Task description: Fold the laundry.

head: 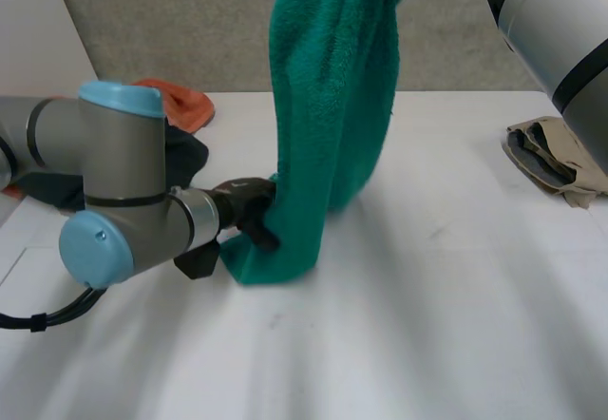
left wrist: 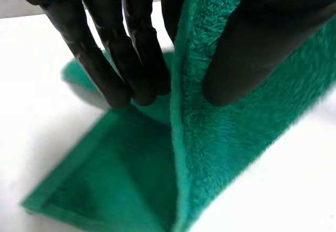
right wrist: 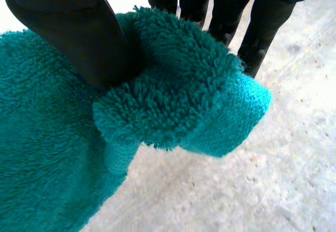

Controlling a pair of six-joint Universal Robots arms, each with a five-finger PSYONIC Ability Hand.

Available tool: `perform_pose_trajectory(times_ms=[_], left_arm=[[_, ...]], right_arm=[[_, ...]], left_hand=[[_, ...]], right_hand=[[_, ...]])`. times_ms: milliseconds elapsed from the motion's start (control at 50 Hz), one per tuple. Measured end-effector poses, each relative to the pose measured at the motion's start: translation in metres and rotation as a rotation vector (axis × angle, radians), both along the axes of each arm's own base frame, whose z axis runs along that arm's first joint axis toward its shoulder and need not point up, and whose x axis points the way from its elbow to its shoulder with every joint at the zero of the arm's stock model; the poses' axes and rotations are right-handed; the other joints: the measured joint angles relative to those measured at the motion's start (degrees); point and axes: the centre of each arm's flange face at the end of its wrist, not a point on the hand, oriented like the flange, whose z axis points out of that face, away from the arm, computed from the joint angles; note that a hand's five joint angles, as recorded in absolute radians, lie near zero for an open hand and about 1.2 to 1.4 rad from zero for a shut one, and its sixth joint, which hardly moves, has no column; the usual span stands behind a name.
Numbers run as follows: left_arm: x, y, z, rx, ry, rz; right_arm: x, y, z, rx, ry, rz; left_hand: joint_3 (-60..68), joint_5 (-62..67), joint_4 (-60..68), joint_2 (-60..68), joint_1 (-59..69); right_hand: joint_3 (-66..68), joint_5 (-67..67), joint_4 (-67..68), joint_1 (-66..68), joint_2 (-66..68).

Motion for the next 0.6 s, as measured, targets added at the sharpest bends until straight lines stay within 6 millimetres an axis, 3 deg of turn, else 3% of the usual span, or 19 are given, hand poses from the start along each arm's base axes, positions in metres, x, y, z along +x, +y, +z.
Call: perform_pose_trajectory(times_ms=[60, 100, 120, 160, 200, 220, 260, 300, 400, 460, 500, 560, 600], left_arm=[[0.011, -0.009, 0.013, -0.026, -0.004, 0.071], [0.033, -0.020, 0.038, -0.113, -0.025, 0.145], [0.033, -0.020, 0.038, -0.113, -0.025, 0.145], [0.059, -0.026, 0.073, -0.247, -0.057, 0.206], [0.063, -0.026, 0.079, -0.274, -0.063, 0.213], [0.081, -0.023, 0.110, -0.413, -0.098, 0.238], [0.086, -0.021, 0.119, -0.461, -0.113, 0.243], [0.097, -0.016, 0.139, -0.586, -0.165, 0.248], [0.100, -0.027, 0.141, -0.685, -0.271, 0.244], [0.094, -0.045, 0.133, -0.711, -0.329, 0.244], [0.086, -0.059, 0.131, -0.738, -0.352, 0.245], [0.076, -0.072, 0.137, -0.794, -0.352, 0.252], [0.064, -0.081, 0.157, -0.889, -0.318, 0.273]], right_arm=[[-0.006, -0.013, -0.010, 0.018, 0.028, -0.040], [-0.016, -0.033, -0.030, 0.049, 0.090, -0.093], [-0.016, -0.033, -0.030, 0.049, 0.090, -0.093], [-0.029, -0.056, -0.057, 0.096, 0.178, -0.148], [-0.031, -0.060, -0.064, 0.109, 0.198, -0.157], [-0.042, -0.076, -0.095, 0.175, 0.290, -0.179], [-0.045, -0.079, -0.106, 0.200, 0.319, -0.182], [-0.053, -0.089, -0.146, 0.300, 0.424, -0.174], [-0.057, -0.100, -0.204, 0.433, 0.568, -0.147], [-0.054, -0.117, -0.220, 0.438, 0.586, -0.163], [-0.050, -0.134, -0.220, 0.405, 0.555, -0.195], [-0.044, -0.154, -0.209, 0.340, 0.484, -0.238], [-0.037, -0.176, -0.186, 0.238, 0.370, -0.282]], left_hand=[[1.0, 0.0, 1.0, 0.9, 0.0], [1.0, 0.0, 1.0, 0.9, 0.0], [1.0, 0.0, 1.0, 0.9, 0.0], [1.0, 0.0, 1.0, 0.9, 0.0], [1.0, 0.0, 1.0, 0.9, 0.0], [1.0, 0.0, 1.1, 0.9, 0.0], [1.0, 0.0, 1.1, 0.9, 0.0], [1.0, 0.0, 1.1, 0.9, 0.0], [1.2, 0.0, 1.1, 1.1, 0.0], [1.2, 0.0, 1.1, 1.1, 0.0], [1.2, 0.0, 1.1, 1.1, 0.0], [1.2, 0.0, 1.1, 1.1, 0.0], [1.2, 0.0, 1.1, 1.1, 0.0]], right_hand=[[0.0, 0.0, 0.0, 0.0, 0.0], [0.0, 0.8, 0.0, 0.0, 0.0], [0.0, 0.8, 0.0, 0.0, 0.0], [0.0, 0.8, 0.0, 0.0, 0.0], [0.0, 0.8, 0.0, 0.0, 0.0], [0.0, 0.8, 0.0, 0.0, 0.0], [0.0, 0.8, 0.0, 0.0, 0.0], [0.0, 0.8, 0.0, 0.0, 0.0], [0.0, 0.8, 0.0, 0.0, 0.0], [0.0, 1.7, 0.0, 0.0, 0.0], [0.0, 2.2, 0.0, 0.0, 0.0], [0.0, 2.3, 0.0, 0.0, 0.0], [0.0, 2.4, 0.0, 0.0, 0.0]])
